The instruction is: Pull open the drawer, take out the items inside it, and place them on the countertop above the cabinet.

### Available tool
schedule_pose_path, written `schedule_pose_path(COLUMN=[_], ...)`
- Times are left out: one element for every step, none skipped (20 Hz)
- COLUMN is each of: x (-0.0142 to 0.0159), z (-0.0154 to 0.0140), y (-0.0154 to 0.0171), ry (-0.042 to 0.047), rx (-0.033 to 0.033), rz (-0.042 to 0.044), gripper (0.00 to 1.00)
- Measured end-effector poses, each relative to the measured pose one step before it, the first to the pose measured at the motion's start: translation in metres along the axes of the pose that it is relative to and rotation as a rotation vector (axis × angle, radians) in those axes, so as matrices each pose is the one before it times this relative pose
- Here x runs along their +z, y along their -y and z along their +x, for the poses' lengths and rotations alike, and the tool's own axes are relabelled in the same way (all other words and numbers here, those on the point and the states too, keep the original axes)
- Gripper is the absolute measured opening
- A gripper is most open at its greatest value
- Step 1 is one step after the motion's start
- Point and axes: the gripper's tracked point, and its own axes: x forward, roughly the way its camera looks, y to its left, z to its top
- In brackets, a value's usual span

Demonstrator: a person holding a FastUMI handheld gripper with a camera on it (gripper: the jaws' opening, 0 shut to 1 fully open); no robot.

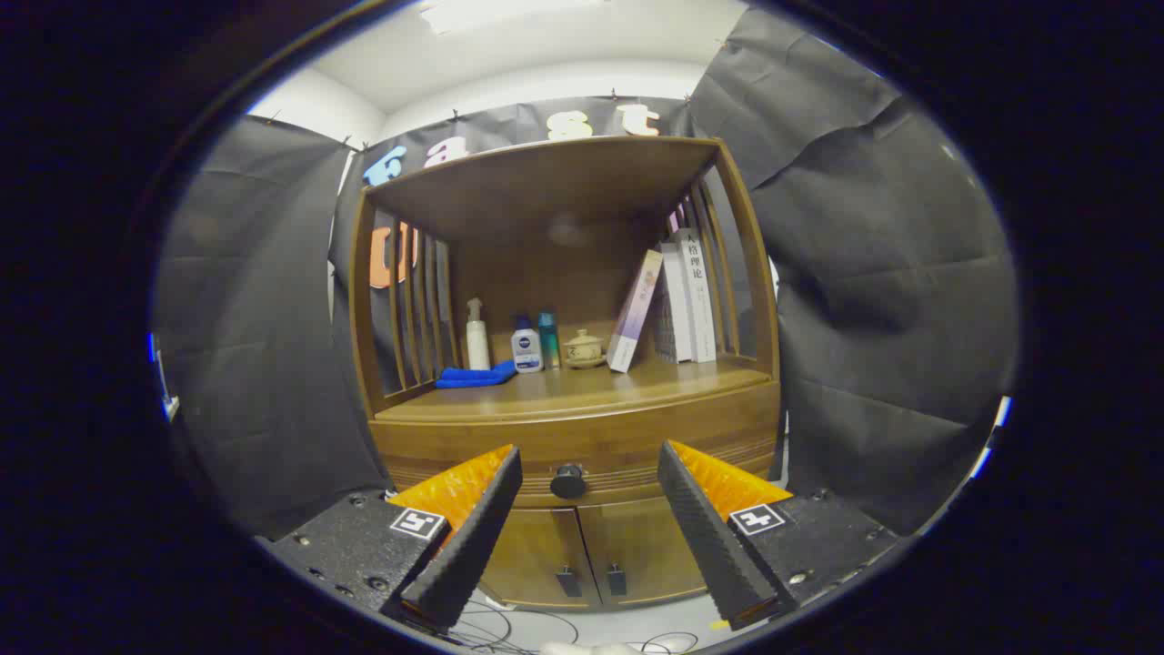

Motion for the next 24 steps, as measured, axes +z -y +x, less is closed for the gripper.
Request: schedule_pose_path(x=[-0.00042, 0.00113, -0.00015, 0.00108, -0.00099, 0.00015, 0.0005, 0.00082, 0.00049, 0.00108, -0.00111, -0.00072, -0.00222, -0.0016, -0.00257, -0.00301, -0.0022, -0.00257, -0.00512, -0.00436, -0.00582, -0.00442, -0.00643, -0.00452], z=[-0.00043, -0.00037, -0.00094, -0.00088, -0.00019, -0.00048, 0.00058, -0.00052, -0.00054, -0.0001, 0.00155, 0.0002, 0.001, 0.00066, 0.0015, 0.00175, 0.00389, 0.005, 0.00488, 0.00567, 0.00748, 0.00682, 0.01137, 0.01183], y=[-0.00207, -0.00242, -0.00115, -0.00198, -0.00144, -0.00115, -0.00061, -0.00045, -0.00071, -0.00034, 0.0004, -0.00039, 0.00004, 0.00018, 0.0006, 0.00061, -0.00081, -0.0009, -0.0034, -0.0045, -0.00444, -0.0012, -0.00086, -0.00171], ry=[-0.00256, -0.00069, 0.00135, 0.00155, -0.00074, -0.00037, 0.00023, 0.00031, 0.00336, 0.00367, 0.00124, -0.00321, -0.00239, -0.00088, -0.00162, -0.00222, 0.00426, 0.00029, -0.00586, -0.00385, -0.00471, -0.00748, -0.00424, -0.00002], rx=[0.0072, 0.0051, 0.00133, 0.00364, 0.00387, 0.00287, 0.00149, 0.0009, 0.00063, 0.00013, -0.00101, 0.0001, 0.00025, -0.001, -0.002, -0.00365, -0.00293, -0.00365, 0.00516, 0.01334, 0.00907, 0.00229, 0.00323, 0.00187], rz=[0.00027, -0.00149, -0.0045, -0.00656, -0.00516, -0.0029, -0.00085, 0.00016, 0.00021, -0.00173, -0.00244, -0.00249, -0.00166, -0.00092, -0.00256, -0.00305, -0.00679, -0.01266, -0.01811, -0.01629, -0.01106, -0.00491, -0.00029, 0.00115], gripper=[0.99, 0.99, 0.99, 0.99, 0.99, 0.99, 0.99, 0.99, 0.99, 0.99, 0.99, 0.99, 0.99, 0.99, 0.99, 0.99, 0.99, 0.99, 0.99, 0.99, 0.99, 0.99, 0.99, 0.99])
